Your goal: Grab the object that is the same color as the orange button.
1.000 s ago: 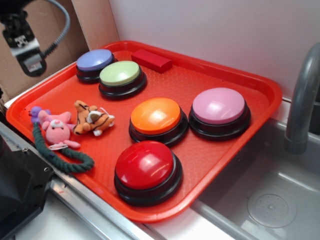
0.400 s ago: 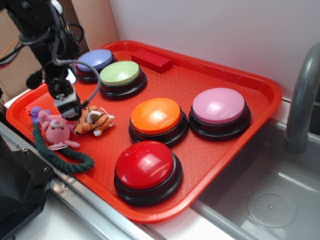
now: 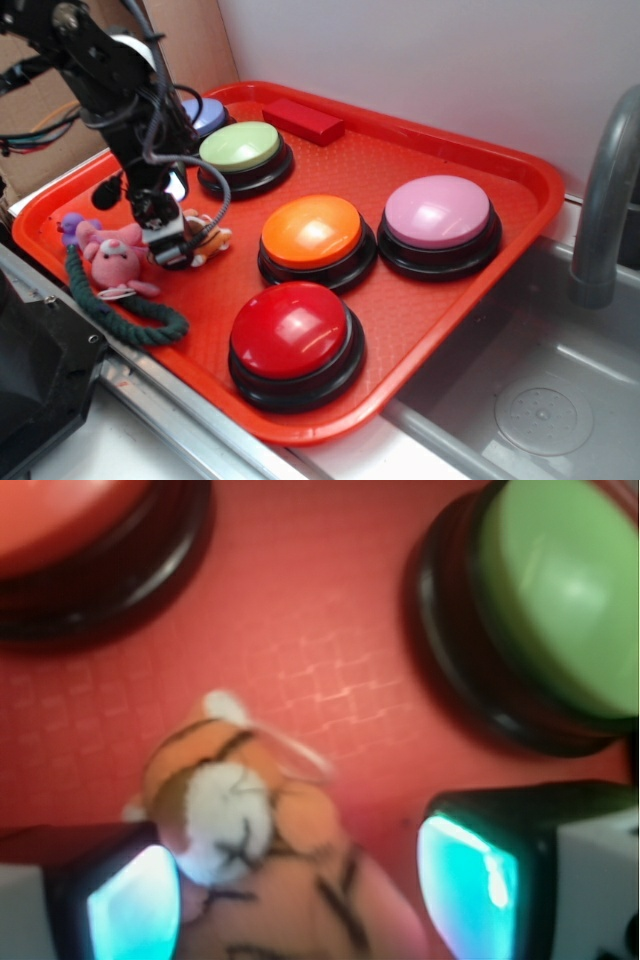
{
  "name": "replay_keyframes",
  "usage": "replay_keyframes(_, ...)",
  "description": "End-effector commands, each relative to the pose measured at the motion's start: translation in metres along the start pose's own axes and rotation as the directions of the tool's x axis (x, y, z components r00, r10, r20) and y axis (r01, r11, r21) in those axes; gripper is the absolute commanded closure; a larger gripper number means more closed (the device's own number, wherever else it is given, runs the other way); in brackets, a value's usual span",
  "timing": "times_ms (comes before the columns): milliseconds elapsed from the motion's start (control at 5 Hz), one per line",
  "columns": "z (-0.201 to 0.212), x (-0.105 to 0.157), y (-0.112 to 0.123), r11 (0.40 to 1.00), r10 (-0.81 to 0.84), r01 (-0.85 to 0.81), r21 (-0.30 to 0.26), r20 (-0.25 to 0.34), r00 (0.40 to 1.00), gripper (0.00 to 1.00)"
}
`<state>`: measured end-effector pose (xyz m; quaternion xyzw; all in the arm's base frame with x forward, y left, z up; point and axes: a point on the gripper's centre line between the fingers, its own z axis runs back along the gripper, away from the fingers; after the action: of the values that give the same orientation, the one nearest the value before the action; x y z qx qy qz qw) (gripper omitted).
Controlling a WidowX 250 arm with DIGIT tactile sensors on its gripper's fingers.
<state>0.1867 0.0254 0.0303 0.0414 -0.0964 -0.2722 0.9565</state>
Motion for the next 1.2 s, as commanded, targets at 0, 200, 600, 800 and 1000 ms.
replay_keyframes(0,-0.013,0.003,0.001,1.0,0.011,-0.011,-0.012,-0.032,0.999,0.0)
replay_keyframes(200,-0.015,0.004,0.001,1.0,0.018,-0.018,-0.003,-0.061,0.998,1.0)
replay_keyframes(600,0.0,0.003,0.005,0.993,0.122,-0.122,0.005,-0.089,0.989,1.0)
replay_keyframes(800,0.031,0.007,0.012,0.951,0.309,-0.305,0.047,-0.146,0.94,1.0)
replay_keyframes(1000,0.062,0.011,0.02,0.893,0.45,-0.442,0.085,-0.162,0.878,1.0)
